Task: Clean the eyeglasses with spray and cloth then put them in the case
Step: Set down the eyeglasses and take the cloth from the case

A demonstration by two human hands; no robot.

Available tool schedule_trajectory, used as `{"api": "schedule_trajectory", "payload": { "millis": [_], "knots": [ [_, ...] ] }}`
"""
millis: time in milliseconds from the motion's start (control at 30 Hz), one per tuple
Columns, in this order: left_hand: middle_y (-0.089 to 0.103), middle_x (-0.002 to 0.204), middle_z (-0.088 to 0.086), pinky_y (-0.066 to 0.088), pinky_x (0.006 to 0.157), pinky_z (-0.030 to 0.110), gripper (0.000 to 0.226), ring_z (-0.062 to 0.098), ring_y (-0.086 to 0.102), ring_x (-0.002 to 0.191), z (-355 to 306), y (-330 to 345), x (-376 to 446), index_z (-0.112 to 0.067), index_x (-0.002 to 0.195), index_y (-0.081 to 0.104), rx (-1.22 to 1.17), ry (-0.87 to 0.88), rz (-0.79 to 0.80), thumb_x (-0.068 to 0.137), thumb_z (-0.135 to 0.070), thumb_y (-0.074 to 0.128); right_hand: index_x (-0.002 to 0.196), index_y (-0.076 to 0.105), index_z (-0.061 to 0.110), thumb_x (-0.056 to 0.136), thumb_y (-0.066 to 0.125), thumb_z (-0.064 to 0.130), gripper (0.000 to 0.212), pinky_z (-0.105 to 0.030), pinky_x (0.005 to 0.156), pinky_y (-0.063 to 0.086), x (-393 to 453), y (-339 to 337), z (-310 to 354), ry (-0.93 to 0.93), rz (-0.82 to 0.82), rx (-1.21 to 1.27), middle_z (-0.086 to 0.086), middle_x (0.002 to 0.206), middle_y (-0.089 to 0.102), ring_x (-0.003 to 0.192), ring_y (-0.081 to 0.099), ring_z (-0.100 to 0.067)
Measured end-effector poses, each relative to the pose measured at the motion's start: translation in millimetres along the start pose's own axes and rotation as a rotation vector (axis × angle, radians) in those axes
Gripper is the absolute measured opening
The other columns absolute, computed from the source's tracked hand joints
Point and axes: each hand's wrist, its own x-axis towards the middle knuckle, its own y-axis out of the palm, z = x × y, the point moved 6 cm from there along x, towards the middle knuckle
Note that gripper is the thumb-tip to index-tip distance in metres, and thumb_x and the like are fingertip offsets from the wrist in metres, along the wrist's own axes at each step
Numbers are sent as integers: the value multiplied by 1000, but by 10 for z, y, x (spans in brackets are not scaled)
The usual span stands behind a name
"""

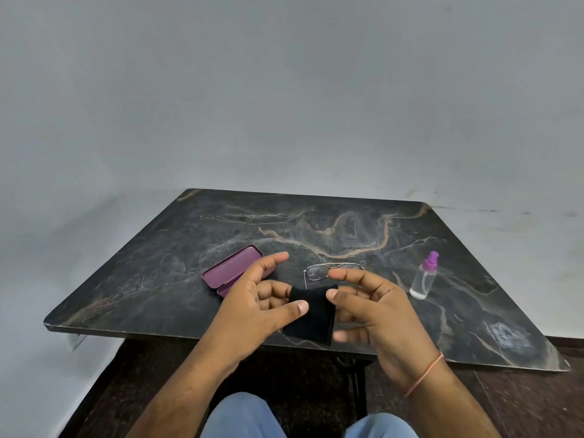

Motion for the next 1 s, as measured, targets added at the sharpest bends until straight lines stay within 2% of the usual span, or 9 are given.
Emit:
{"api": "schedule_trajectory", "payload": {
  "millis": [100,267,400,500,567,667,800,900,1000],
  "knots": [
    [76,97,9,64,84,25,70,10,71,80,-84,-22,16,-45,140,66,135,71,31,87,-5,90,108,82,23,91,78,6,25,-35,58,62,3,-47,17,-12,12,-17,-22,108,79,82,77,-30],
    [77,98,-19,57,84,14,46,1,73,87,-257,-18,-5,-47,125,79,485,175,49,91,-18,88,111,83,20,88,80,2,29,-34,64,64,16,-133,67,-66,38,-128,-26,109,74,81,78,-23],
    [77,101,-23,52,87,8,38,2,73,100,-331,17,-6,-43,123,82,579,255,8,91,-22,88,115,82,29,80,92,12,40,-22,72,59,39,-170,127,-208,44,-406,-14,102,77,74,71,-11],
    [77,100,-26,53,87,8,36,1,74,99,-349,35,-31,-40,121,83,536,297,-46,91,-21,89,116,79,39,77,95,26,44,-15,76,56,29,-160,159,-297,-1,-624,8,93,80,76,73,-3],
    [78,102,-23,57,90,13,38,3,76,99,-315,48,-36,-43,120,83,462,259,-48,91,-20,89,116,79,41,80,92,27,41,-23,81,59,40,-150,155,-325,-5,-590,14,97,81,85,76,-8],
    [83,105,-9,65,92,24,41,14,80,99,-221,85,-34,-45,118,83,233,132,-35,88,-19,91,117,80,37,85,88,14,40,-36,87,62,57,-134,133,-337,30,-420,5,103,82,90,77,-16],
    [86,106,-6,63,88,18,23,9,82,103,-142,147,-43,-31,116,84,6,-5,-73,96,-19,82,113,83,22,86,81,-6,39,-19,72,53,27,-139,133,-336,75,-228,8,83,74,66,58,-6],
    [86,106,-1,66,96,33,21,10,82,97,-66,201,-53,-29,120,81,-108,-134,-34,101,-29,75,109,83,20,85,79,-10,39,-25,79,61,13,-164,142,-346,78,-153,-1,98,82,80,71,-15],
    [86,105,5,64,98,37,26,13,82,98,-18,248,-52,-26,123,80,-171,-153,-5,98,-23,78,108,84,21,85,80,-10,40,-30,85,63,3,-184,155,-360,67,-127,-14,107,81,90,75,-27]
  ]
}}
